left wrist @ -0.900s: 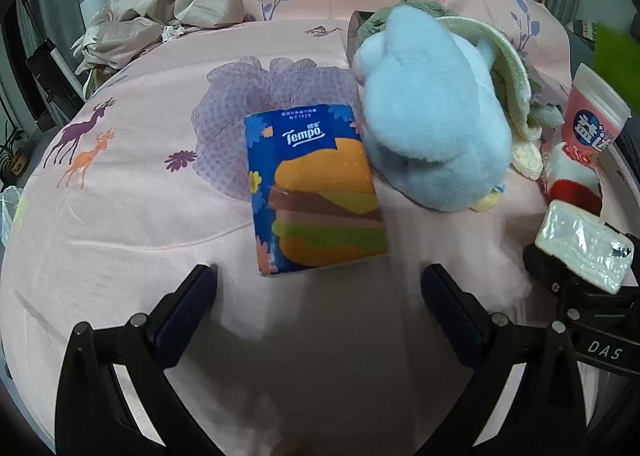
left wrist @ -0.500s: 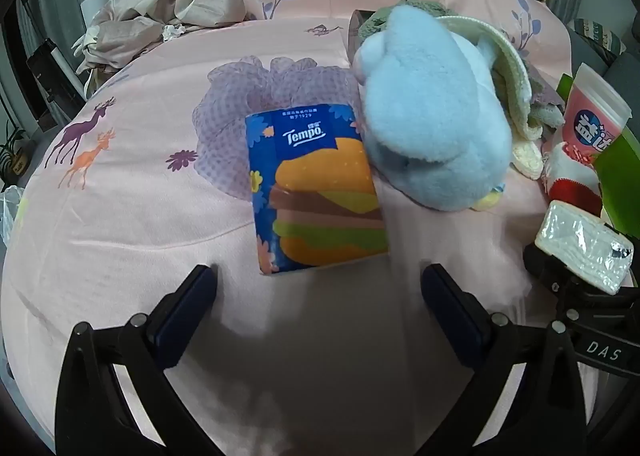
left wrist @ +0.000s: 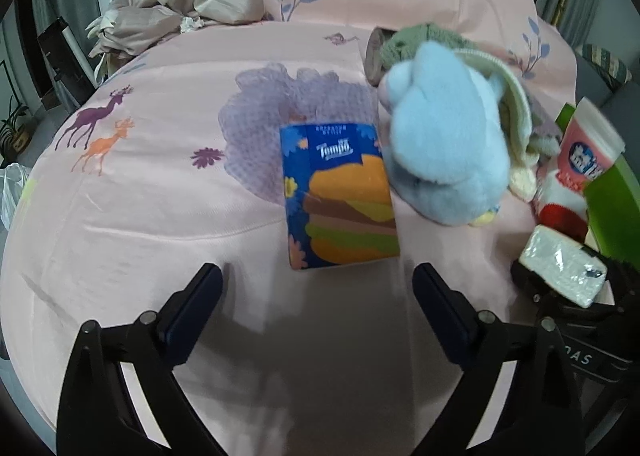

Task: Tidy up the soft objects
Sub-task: 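Move the right gripper toward the beige tree-print tissue pack, then close the right gripper on the beige tissue pack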

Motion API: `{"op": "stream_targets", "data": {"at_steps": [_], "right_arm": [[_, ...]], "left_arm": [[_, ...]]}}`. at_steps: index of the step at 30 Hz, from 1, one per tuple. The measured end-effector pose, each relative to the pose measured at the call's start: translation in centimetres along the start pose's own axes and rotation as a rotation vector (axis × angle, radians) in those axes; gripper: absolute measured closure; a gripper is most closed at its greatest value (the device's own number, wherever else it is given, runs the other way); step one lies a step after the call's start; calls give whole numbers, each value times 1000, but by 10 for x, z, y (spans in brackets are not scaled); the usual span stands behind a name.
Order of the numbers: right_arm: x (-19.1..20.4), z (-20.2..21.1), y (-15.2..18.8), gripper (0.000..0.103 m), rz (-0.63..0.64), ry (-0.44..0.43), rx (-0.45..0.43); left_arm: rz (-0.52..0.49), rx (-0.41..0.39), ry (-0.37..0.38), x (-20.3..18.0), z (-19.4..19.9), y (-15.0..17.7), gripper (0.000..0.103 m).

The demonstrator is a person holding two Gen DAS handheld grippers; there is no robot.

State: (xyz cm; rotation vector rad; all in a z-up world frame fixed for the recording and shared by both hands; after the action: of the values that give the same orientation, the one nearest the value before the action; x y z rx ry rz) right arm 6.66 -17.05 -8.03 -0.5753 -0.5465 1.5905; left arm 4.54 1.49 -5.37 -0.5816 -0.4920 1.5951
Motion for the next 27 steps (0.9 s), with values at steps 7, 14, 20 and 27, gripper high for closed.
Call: {"op": "stream_targets", "data": {"at_steps": [7, 14, 20, 27], "right_arm": [[2, -1, 1, 0, 5, 14, 10], [20, 17, -6, 0, 133, -26, 32], [23, 60, -15, 0, 152, -141, -46], [1, 81, -32, 0, -123, -328, -62]], "left_arm": [[44, -59, 82, -3, 19, -13, 10], [80, -80, 152, -1, 28, -24, 24], [78, -90, 211, -9, 35, -23, 26], [28, -19, 363, -45, 36, -6, 37]]}}
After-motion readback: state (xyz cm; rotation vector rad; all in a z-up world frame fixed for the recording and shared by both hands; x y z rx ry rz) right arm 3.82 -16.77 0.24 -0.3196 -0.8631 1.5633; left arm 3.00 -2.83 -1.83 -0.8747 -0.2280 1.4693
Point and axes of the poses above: each gripper's, at about its wrist camera, not at the fingertips, and z roughly against the way its jaws point, x to its left, y to its underside, the point moved 9 cm from there along -z, roughly the way its jaws point, and after that the axes turned 1 degree about -x, right-handed, at the moved point
